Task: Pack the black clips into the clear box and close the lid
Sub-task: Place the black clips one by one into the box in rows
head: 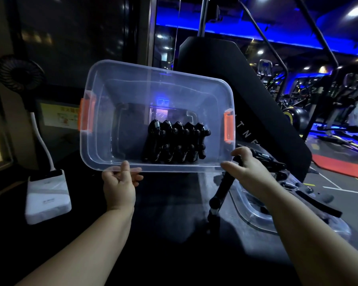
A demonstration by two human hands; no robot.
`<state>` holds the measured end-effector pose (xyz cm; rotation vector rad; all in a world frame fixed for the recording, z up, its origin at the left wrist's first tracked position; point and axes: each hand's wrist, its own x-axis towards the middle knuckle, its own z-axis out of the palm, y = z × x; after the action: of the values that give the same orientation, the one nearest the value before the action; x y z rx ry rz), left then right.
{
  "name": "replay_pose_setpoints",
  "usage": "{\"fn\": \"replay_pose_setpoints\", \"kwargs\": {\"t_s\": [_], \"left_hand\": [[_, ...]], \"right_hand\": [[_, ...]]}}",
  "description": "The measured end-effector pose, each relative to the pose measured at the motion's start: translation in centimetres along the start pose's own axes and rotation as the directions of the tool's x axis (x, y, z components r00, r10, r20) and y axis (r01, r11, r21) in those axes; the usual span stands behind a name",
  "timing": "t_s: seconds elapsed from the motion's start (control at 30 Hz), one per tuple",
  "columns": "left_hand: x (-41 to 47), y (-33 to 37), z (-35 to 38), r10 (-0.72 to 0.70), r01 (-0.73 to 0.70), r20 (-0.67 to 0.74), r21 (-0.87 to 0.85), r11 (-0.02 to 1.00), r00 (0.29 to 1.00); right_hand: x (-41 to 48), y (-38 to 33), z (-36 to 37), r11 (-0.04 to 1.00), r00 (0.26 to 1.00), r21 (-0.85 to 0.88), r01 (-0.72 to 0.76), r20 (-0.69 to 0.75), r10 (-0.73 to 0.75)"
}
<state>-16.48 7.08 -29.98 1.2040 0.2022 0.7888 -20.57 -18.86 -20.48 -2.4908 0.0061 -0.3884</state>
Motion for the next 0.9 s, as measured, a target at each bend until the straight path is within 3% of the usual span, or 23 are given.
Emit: {"fn": "replay_pose_setpoints", "kwargs": {"t_s": [0.23,0.57,0.9], "left_hand": [[0.1,0.0,0.1,0.001,-0.001,-0.007,-0.006,1.000,1.000],[0.0,0.0,0.0,-0.013,0.014,-0.015,0.032,0.999,1.000],[0.2,-0.1,0.0,-0.001,0.001,-0.001,0.037,0.999,1.000]], "right_hand": [[1.3,-0.1,1.7,0.990,1.000,0.142,0.009,-0.013,-0.007],[-0.4,-0.4,2.7,0.994,0.982,0.064,0.087,-0.170,-0.075],[-3.0,0.1,4.2,0.989,0.986,-0.085,0.117,-0.110,-0.126]]}}
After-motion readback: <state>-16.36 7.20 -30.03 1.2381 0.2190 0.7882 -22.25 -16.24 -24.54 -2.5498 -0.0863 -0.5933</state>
